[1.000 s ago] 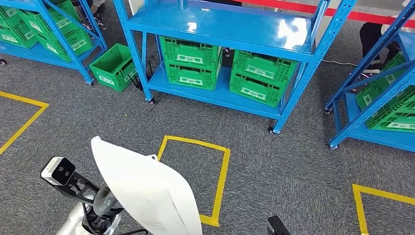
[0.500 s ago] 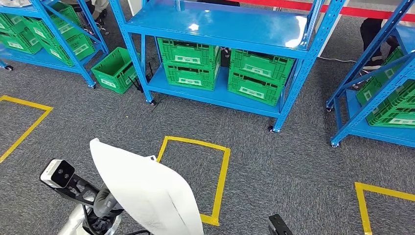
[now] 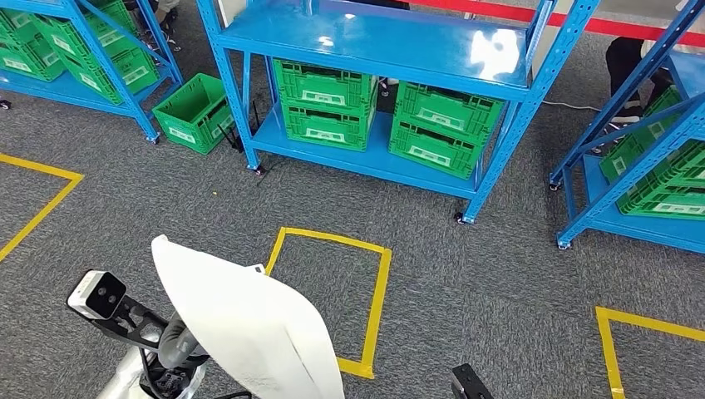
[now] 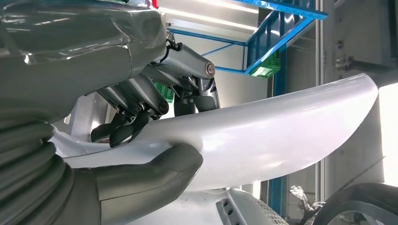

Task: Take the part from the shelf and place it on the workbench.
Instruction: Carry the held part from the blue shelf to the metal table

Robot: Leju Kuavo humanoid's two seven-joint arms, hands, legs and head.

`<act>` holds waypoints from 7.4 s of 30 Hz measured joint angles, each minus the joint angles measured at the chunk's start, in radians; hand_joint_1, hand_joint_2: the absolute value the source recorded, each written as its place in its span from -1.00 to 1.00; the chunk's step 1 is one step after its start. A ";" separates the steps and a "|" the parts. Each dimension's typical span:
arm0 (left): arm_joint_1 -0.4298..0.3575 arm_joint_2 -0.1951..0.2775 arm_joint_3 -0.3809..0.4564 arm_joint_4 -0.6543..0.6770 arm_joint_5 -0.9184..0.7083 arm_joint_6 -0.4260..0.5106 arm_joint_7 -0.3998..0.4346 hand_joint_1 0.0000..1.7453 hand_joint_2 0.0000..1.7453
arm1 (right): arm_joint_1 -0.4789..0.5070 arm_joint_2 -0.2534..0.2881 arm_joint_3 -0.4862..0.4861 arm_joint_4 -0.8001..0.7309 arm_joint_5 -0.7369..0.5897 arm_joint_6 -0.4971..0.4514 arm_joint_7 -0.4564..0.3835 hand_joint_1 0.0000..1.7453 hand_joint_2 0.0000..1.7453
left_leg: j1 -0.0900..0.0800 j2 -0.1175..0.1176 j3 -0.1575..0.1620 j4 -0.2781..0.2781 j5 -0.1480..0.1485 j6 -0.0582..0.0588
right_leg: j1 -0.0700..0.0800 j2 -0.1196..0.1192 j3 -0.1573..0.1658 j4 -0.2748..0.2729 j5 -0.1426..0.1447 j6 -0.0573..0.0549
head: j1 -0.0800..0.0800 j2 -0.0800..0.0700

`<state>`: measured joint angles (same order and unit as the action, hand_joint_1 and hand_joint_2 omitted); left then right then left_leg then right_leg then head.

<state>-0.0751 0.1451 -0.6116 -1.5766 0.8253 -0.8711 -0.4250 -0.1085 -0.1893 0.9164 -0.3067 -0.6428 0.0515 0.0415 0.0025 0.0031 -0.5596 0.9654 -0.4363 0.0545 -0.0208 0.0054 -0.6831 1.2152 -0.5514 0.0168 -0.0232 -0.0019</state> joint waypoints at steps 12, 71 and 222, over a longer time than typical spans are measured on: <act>-0.002 -0.002 -0.003 0.001 -0.002 -0.003 0.000 1.00 1.00 | 0.006 0.000 -0.011 0.004 0.002 -0.001 -0.001 -1.00 -1.00 | -0.009 0.003 -0.031 0.060 -0.031 -0.033 | -0.002 -0.006 0.128 -0.225 0.087 -0.007 | -0.002 0.000; -0.010 -0.001 -0.012 0.002 -0.014 -0.001 -0.014 1.00 1.00 | 0.000 0.005 -0.019 0.006 0.093 0.025 0.017 -1.00 -1.00 | -0.011 -0.110 -0.038 0.037 0.000 -0.018 | 0.001 0.021 0.120 -0.207 0.075 0.003 | 0.001 0.000; -0.065 -0.009 -0.061 0.025 -0.066 -0.002 -0.044 1.00 1.00 | 0.005 0.001 -0.101 0.021 0.179 0.068 0.006 -1.00 -1.00 | -0.002 -0.127 -0.049 0.051 0.006 -0.022 | -0.013 0.050 0.096 -0.185 0.084 0.033 | 0.006 0.000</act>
<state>-0.1398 0.1361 -0.6727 -1.5516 0.7596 -0.8730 -0.4686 -0.1038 -0.1883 0.8158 -0.2861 -0.4640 0.1190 0.0470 0.0008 -0.1237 -0.6084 1.0167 -0.4302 0.0325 -0.0342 0.0550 -0.5873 1.0298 -0.4678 0.0503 -0.0175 -0.0019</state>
